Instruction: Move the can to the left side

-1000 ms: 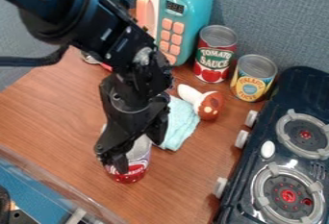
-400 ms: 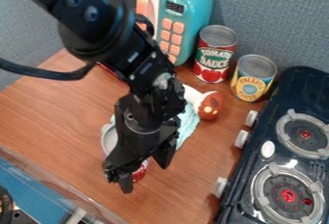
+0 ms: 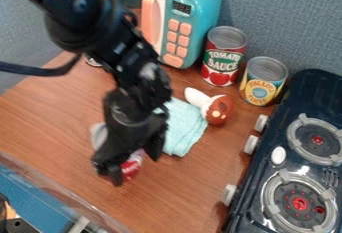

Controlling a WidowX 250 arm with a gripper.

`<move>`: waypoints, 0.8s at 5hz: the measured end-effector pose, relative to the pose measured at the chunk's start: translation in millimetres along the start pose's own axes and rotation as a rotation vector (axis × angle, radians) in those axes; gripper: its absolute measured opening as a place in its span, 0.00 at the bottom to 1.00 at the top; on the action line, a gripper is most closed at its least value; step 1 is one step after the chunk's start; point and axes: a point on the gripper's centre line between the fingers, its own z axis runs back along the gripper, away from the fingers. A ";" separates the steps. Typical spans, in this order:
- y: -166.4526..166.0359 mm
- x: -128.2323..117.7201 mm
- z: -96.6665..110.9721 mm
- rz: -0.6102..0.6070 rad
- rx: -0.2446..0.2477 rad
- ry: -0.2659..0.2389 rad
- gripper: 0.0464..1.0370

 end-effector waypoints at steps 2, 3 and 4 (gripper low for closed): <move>-3.5 25.9 1.2 0.034 0.005 -0.029 0.96; 0.6 41.9 -5.0 0.075 0.025 -0.051 0.96; 1.7 57.4 -15.9 0.096 0.055 -0.073 0.96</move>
